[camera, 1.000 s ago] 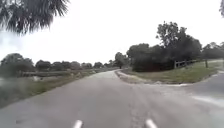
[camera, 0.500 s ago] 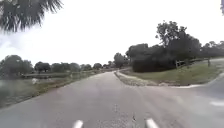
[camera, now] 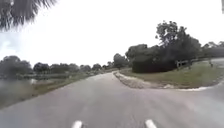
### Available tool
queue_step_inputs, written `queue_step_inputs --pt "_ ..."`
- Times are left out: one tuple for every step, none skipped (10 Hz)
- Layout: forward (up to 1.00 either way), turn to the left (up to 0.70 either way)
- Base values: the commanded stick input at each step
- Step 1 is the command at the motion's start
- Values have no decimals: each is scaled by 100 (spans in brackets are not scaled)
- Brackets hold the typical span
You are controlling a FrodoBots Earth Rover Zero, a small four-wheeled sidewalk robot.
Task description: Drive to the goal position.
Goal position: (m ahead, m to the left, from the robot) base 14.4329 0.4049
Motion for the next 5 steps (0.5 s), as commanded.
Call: queue_step_inputs --pt "85 0" --pt "85 0" --pt "85 0" --pt "85 0" --pt "85 0"
